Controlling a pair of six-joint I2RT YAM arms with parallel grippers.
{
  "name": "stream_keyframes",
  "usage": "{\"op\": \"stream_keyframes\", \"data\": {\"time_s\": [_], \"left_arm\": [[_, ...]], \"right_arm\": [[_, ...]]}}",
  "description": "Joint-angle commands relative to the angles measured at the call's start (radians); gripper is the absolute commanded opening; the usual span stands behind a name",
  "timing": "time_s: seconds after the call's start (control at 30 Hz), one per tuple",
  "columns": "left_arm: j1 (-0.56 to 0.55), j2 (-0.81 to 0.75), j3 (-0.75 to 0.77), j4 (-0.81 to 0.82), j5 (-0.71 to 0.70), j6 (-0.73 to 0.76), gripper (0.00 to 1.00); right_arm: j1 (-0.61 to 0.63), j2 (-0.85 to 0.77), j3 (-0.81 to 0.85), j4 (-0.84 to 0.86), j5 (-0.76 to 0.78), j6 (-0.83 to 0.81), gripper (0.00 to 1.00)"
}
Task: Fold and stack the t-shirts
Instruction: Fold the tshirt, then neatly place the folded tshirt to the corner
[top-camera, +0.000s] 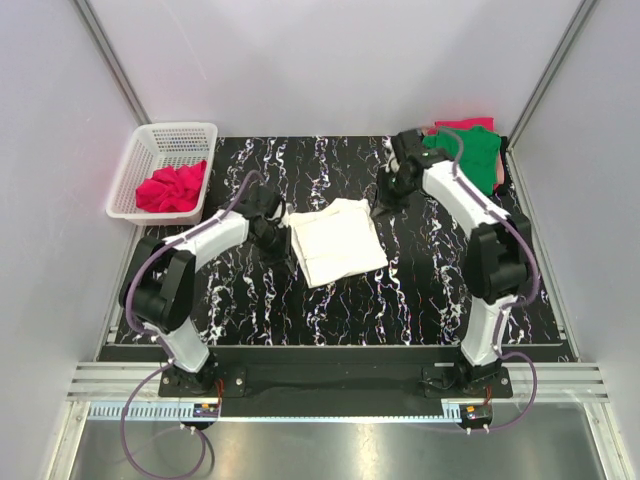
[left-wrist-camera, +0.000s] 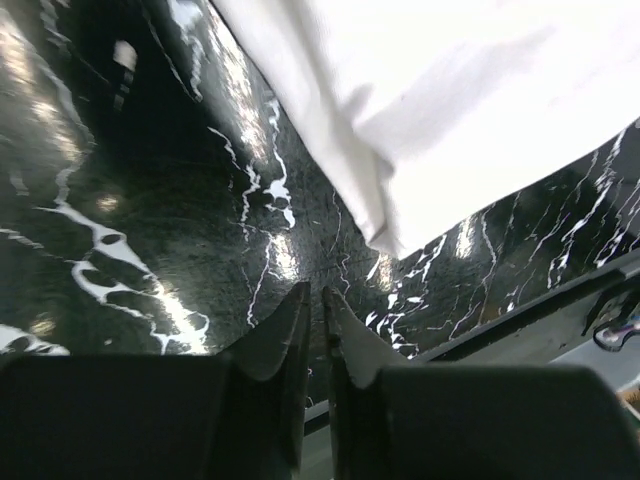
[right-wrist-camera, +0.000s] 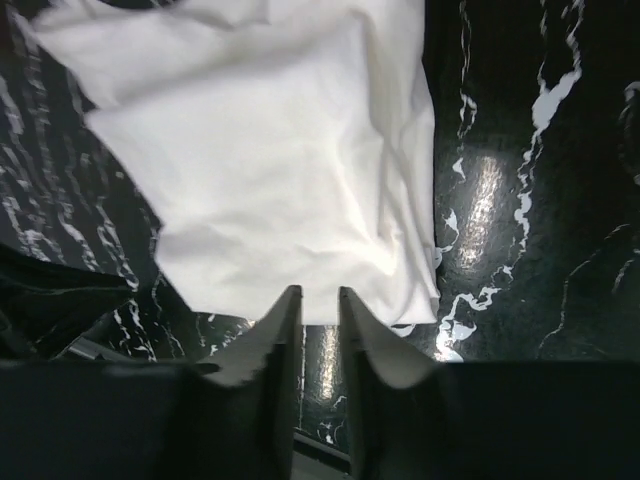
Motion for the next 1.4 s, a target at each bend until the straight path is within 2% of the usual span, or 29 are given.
{"op": "stream_keyframes", "data": {"time_s": [0.0, 0.1, 0.17, 0.2, 0.27, 0.33, 0.47, 0.53, 0.67, 1.03, 1.13, 1.23, 1.37], "left_arm": [[0.027, -0.08, 0.089, -0.063, -0.065, 0.003, 0.18], [0.049, -0.138, 0.075, -0.064, -0.056, -0.059, 0.21], [0.053, -0.172, 0.043, -0.055, -0.035, -0.098, 0.34], [0.055, -0.21, 0.031, -0.051, -0.029, -0.109, 0.34], [0.055, -0.25, -0.003, -0.044, -0.033, -0.143, 0.37], [0.055, -0.307, -0.035, -0.046, -0.039, -0.169, 0.47], [0.053, -0.38, -0.101, -0.046, -0.032, -0.273, 0.47], [0.053, -0.419, -0.14, -0.049, -0.027, -0.315, 0.47], [0.044, -0.505, -0.193, -0.051, -0.036, -0.39, 0.48], [0.032, -0.725, -0.339, -0.121, -0.064, -0.448, 0.5], [0.032, -0.716, -0.319, -0.12, -0.046, -0.439, 0.51], [0.033, -0.654, -0.266, -0.12, -0.049, -0.38, 0.51], [0.027, -0.543, -0.172, -0.118, -0.035, -0.373, 0.51]], "right_arm": [[-0.02, -0.159, 0.092, -0.056, 0.071, -0.01, 0.39], [-0.026, -0.199, 0.052, -0.085, 0.057, 0.002, 0.39], [-0.029, -0.252, 0.003, -0.079, 0.037, 0.04, 0.42], [-0.033, -0.275, -0.073, -0.062, 0.016, 0.062, 0.5], [-0.036, -0.355, -0.164, -0.003, -0.003, 0.138, 0.5], [-0.046, -0.407, -0.301, 0.04, -0.056, 0.195, 0.49], [-0.051, -0.531, -0.485, 0.158, -0.213, 0.324, 0.49], [-0.051, -0.573, -0.543, 0.159, -0.208, 0.338, 0.5], [-0.051, -0.663, -0.583, 0.145, -0.256, 0.329, 0.5], [-0.054, -0.757, -0.702, 0.1, -0.242, 0.369, 0.54], [-0.053, -0.751, -0.696, 0.064, -0.236, 0.355, 0.55], [-0.053, -0.73, -0.666, 0.051, -0.236, 0.349, 0.55], [-0.053, -0.656, -0.596, 0.045, -0.266, 0.34, 0.55]]}}
